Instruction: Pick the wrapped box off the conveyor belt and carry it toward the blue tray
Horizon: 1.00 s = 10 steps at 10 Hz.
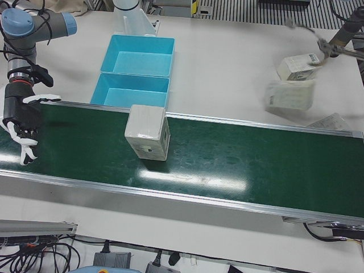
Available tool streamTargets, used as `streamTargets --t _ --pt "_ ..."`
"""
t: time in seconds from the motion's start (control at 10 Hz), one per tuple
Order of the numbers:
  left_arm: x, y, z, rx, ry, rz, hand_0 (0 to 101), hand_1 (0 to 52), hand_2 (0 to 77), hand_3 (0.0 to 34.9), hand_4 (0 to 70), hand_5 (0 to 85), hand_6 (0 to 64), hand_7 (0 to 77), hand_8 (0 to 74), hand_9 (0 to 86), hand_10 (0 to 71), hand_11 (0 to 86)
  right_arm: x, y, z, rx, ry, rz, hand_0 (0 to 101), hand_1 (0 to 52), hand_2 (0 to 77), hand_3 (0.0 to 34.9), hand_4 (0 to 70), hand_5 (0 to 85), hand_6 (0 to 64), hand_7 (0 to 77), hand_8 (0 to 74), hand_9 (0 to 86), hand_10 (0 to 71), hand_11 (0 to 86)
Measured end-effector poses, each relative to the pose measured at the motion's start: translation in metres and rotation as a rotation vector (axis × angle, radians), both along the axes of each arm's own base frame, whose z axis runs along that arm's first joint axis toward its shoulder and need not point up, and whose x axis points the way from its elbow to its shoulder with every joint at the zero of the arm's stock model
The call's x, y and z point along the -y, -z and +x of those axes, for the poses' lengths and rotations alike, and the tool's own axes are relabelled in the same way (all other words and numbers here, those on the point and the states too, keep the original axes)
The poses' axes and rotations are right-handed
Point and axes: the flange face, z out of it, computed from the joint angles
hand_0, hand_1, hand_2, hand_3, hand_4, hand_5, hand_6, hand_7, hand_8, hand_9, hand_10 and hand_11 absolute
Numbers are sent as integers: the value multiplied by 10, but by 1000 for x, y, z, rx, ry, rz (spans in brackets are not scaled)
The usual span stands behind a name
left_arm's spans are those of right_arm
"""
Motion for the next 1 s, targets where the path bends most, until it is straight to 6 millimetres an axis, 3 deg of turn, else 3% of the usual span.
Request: streamTargets --t 0.5,0.7,1.0 --pt "0 0 0 0 0 0 0 0 11 0 0 11 5 0 5 0 5 5 -1 -1 -3 1 4 3 486 164 142 0 87 289 49 65 0 27 5 11" --pt "0 0 0 0 0 0 0 0 5 0 0 11 5 0 5 5 5 5 -2 -1 -5 1 7 3 488 164 142 30 98 284 49 65 11 27 5 11" --pt "0 0 0 0 0 0 0 0 5 0 0 11 5 5 5 0 5 5 -5 -2 -10 -2 14 1 488 164 142 18 98 284 49 65 0 27 0 11"
